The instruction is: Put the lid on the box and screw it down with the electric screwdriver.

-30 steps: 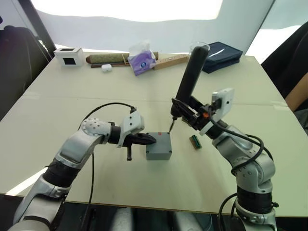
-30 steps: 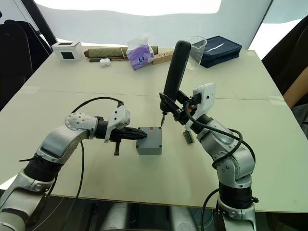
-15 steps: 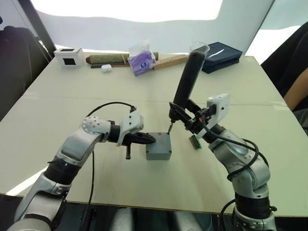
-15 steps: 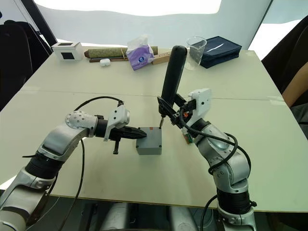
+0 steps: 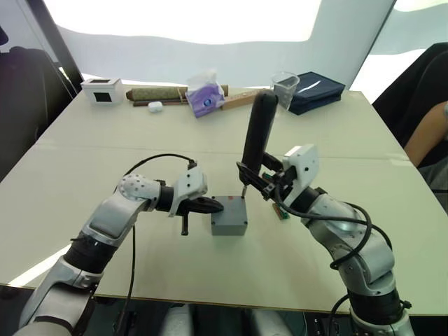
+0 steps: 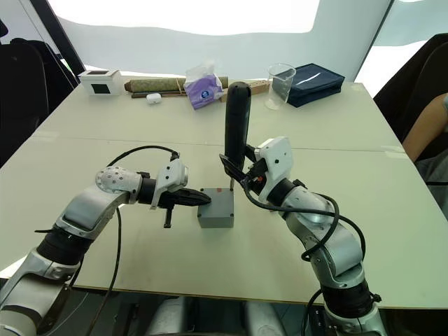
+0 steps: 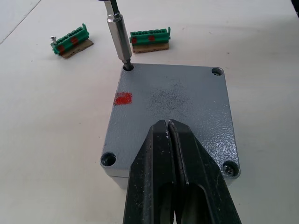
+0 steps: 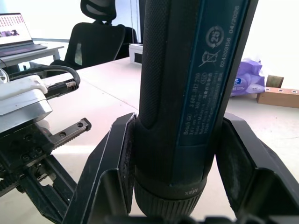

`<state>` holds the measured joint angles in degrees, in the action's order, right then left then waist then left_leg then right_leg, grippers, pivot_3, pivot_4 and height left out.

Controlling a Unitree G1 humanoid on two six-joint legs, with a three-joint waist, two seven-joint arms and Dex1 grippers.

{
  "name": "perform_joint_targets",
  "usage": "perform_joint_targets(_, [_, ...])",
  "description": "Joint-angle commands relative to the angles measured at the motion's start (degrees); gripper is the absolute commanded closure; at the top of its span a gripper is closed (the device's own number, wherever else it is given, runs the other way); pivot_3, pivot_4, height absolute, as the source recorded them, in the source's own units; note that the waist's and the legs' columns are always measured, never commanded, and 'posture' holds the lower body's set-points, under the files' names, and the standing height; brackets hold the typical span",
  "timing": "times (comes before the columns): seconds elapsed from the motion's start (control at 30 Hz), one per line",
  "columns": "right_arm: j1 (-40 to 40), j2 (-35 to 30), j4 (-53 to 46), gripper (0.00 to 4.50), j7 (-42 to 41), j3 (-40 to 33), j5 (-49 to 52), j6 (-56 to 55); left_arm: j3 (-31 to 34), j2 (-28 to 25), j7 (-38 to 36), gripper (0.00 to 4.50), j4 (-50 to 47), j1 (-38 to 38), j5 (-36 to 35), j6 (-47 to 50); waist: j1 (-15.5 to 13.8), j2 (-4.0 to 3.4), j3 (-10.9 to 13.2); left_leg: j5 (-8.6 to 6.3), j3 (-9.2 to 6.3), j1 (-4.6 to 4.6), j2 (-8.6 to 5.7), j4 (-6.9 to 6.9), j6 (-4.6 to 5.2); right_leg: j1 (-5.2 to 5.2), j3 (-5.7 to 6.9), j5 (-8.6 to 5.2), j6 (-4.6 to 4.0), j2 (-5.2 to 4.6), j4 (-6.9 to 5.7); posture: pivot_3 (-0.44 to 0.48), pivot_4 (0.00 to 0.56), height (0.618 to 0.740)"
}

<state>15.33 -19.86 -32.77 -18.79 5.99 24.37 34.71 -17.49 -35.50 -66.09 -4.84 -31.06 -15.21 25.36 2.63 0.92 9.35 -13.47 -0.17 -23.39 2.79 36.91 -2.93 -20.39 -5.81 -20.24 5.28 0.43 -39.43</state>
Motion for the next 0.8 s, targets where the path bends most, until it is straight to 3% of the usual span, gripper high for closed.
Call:
perform_joint_targets(0.03, [-2.79, -0.43, 2.37, 2.66, -0.53, 2.92, -0.71, 3.94, -1.87, -0.17, 0.14, 4.5, 1.13, 1.53, 2.0, 0.67, -0.01, 0.06, -0.11, -0.01, 0.0, 0.0, 0.0, 0.0, 0.01, 0.01, 0.0, 0.0, 0.0, -0.01, 0.02, 0.0, 0.15, 0.74])
perform_joint_targets(0.8, [-0.76, -0.72, 0.13, 2.66, -0.47, 0.56, 0.5, 7.9, -1.9, 1.54, 0.6, 4.5, 1.15, 1.16, 2.24, 1.35, -0.07, 0.07, -0.41, -0.03, 0.0, 0.0, 0.03, -0.1, 0.03, 0.04, -0.01, -0.01, -0.02, -0.07, 0.18, 0.0, 0.15, 0.74])
